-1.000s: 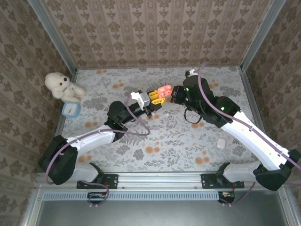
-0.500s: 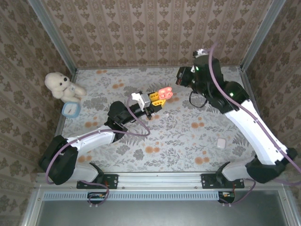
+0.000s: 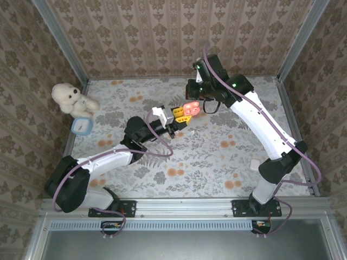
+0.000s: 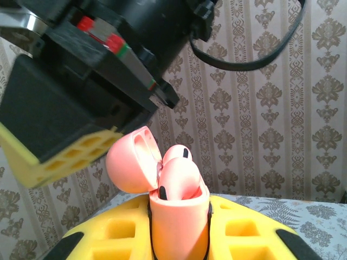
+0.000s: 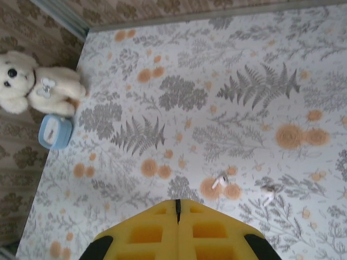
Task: Insert the wireless bluetooth earbuds into the charging case
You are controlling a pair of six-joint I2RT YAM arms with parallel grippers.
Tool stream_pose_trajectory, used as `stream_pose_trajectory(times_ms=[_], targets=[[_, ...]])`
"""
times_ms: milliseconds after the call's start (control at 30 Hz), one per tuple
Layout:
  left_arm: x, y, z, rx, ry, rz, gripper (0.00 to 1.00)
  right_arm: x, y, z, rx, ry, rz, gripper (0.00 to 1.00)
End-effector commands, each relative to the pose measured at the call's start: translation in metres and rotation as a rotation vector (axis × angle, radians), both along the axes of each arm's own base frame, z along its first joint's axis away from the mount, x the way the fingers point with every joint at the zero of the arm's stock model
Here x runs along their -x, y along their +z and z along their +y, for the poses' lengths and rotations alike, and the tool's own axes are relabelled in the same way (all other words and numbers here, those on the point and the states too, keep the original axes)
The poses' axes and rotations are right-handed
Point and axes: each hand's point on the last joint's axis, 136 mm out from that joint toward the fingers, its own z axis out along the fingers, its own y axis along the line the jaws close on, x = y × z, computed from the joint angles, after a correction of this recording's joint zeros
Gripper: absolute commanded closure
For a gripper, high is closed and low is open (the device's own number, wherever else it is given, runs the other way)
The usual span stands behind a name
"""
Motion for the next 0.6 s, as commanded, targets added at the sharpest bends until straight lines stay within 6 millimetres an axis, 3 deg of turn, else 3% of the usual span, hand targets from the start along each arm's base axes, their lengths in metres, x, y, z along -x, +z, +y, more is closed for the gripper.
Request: stream_pose_trajectory(times_ms=[0,300,400,500,567], targets=[[-0.003,0.011,0.002,0.027,0.016,-0.009,1.00,0.031,-0.004,0.000,-0.009,0.072,0.045,1.00],[-0.011,0.010,0.003,0.018,0.046,0.005,1.00,0.067,-0.012,0.003,-0.037,0.098,0.058,1.00],[-0.014,0.006,0.001,0.011,0.051,0.024,1.00,0.062,-0.003,-0.020,-0.022,-0.011,-0.007,1.00],[-0.022,-0.006,-0.002,-0.023,0.064,0.087,1.00,0.056,0.011,-0.060,-0.059,-0.170,-0.082,0.99],[-0.030,-0.019,-0.007,-0.066,0.074,0.156,1.00,0.053,0.010,-0.084,-0.106,-0.256,-0.103,0.97]])
